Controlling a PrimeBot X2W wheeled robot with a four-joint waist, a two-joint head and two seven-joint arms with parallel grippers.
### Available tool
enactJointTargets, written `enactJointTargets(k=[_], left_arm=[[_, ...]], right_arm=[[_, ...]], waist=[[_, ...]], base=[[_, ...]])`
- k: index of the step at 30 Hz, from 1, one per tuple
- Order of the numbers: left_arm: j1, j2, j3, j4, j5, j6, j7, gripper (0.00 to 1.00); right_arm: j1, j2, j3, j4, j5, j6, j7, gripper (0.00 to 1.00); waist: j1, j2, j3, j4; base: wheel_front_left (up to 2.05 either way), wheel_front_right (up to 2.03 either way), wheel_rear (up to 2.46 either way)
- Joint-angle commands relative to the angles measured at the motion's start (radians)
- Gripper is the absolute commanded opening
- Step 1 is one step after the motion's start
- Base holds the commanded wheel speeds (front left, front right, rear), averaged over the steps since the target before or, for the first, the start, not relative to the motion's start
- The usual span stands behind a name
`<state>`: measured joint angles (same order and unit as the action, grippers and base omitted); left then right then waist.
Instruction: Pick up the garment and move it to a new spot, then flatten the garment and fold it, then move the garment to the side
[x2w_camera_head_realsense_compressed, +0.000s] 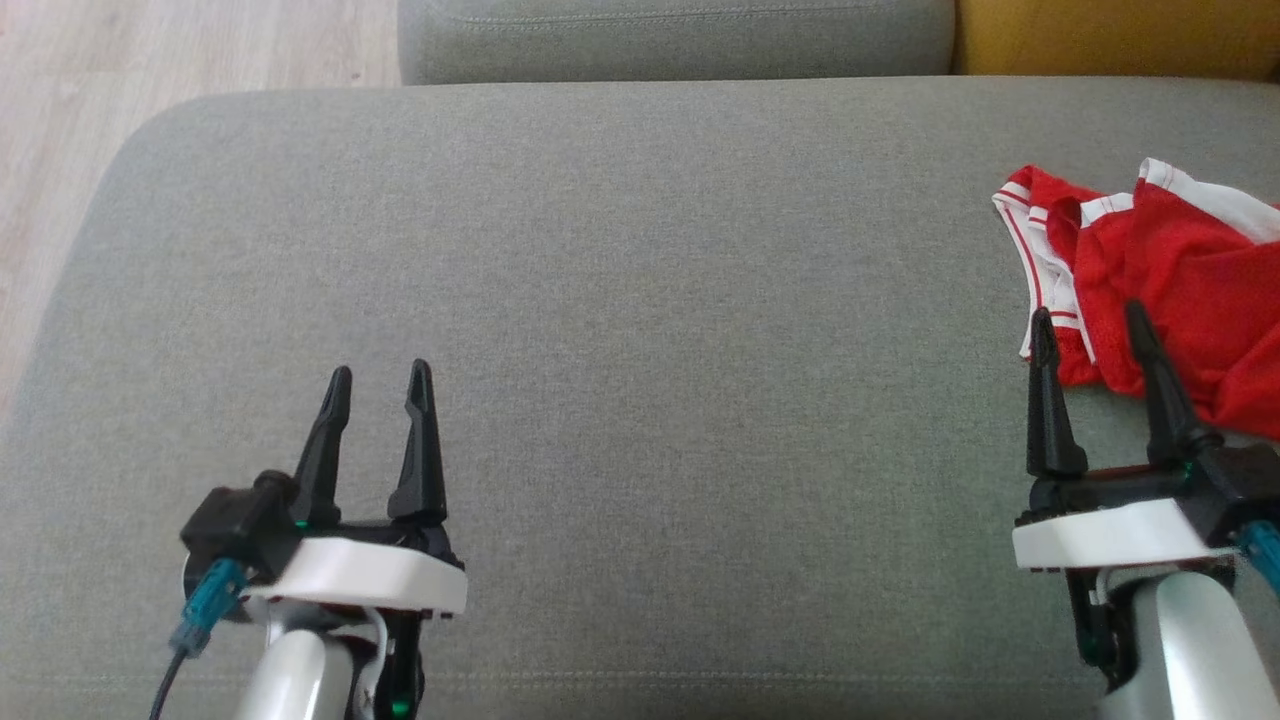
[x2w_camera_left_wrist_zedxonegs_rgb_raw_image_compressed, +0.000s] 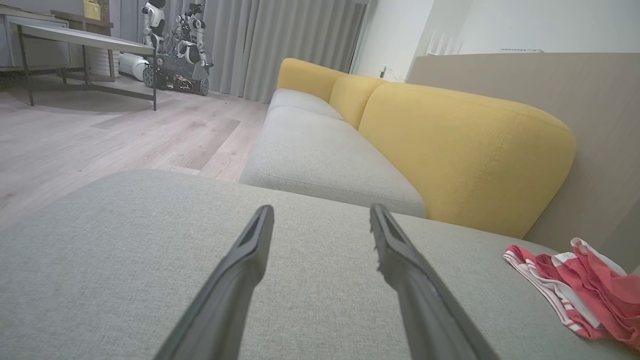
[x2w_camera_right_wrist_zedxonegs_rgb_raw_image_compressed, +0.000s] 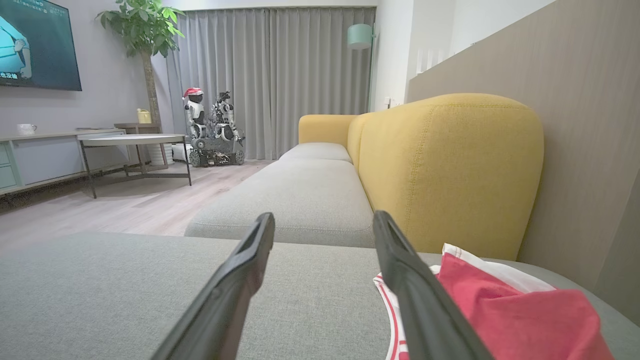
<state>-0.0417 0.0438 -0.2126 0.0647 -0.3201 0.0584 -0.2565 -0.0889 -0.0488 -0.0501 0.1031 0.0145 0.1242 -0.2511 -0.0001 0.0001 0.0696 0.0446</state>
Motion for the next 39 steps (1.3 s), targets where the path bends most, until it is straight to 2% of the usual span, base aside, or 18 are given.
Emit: enactJointTargets(k=[1, 17, 26, 33, 34, 39], left_arm=[[-0.018, 0.006, 0.043, -0.041, -0.001, 0.0, -0.005, 1.0], [-0.009, 0.006, 0.051, -0.038, -0.026, -0.016, -0.005, 1.0], [-0.017, 0.006, 0.042, -0.033, -0.017, -0.019, -0.005, 1.0], [-0.022, 0.006, 0.039, -0.031, -0.021, -0.024, -0.005, 1.0], [0.019, 0.0, 0.009, 0.001, -0.019, -0.023, 0.0, 0.0], [0.032, -0.001, 0.004, 0.041, -0.041, -0.026, 0.004, 0.0]], right_arm=[[-0.013, -0.002, 0.024, -0.041, 0.009, 0.007, -0.011, 1.0], [-0.007, -0.001, 0.029, -0.045, 0.011, 0.007, -0.011, 1.0], [-0.011, -0.001, 0.031, 0.038, 0.015, 0.007, -0.011, 1.0], [-0.026, -0.001, 0.035, 0.048, 0.021, 0.007, -0.011, 1.0], [0.002, 0.0, 0.01, 0.078, 0.013, 0.0, 0.0, 0.0], [0.008, 0.002, 0.01, 0.123, 0.038, 0.0, 0.009, 0.0]], waist=[[0.0001, -0.0001, -0.001, 0.0], [0.0001, -0.0001, 0.003, 0.0], [0.0001, -0.0001, 0.011, -0.001], [0.0001, -0.0001, 0.014, -0.008], [0.0001, -0.0001, 0.014, -0.008], [0.0001, -0.0001, 0.013, -0.009]], base=[[0.0, 0.0, 0.0], [0.0, 0.0, 0.0], [0.0, 0.0, 0.0], [0.0, 0.0, 0.0], [0.0, 0.0, 0.0], [0.0, 0.0, 0.0]])
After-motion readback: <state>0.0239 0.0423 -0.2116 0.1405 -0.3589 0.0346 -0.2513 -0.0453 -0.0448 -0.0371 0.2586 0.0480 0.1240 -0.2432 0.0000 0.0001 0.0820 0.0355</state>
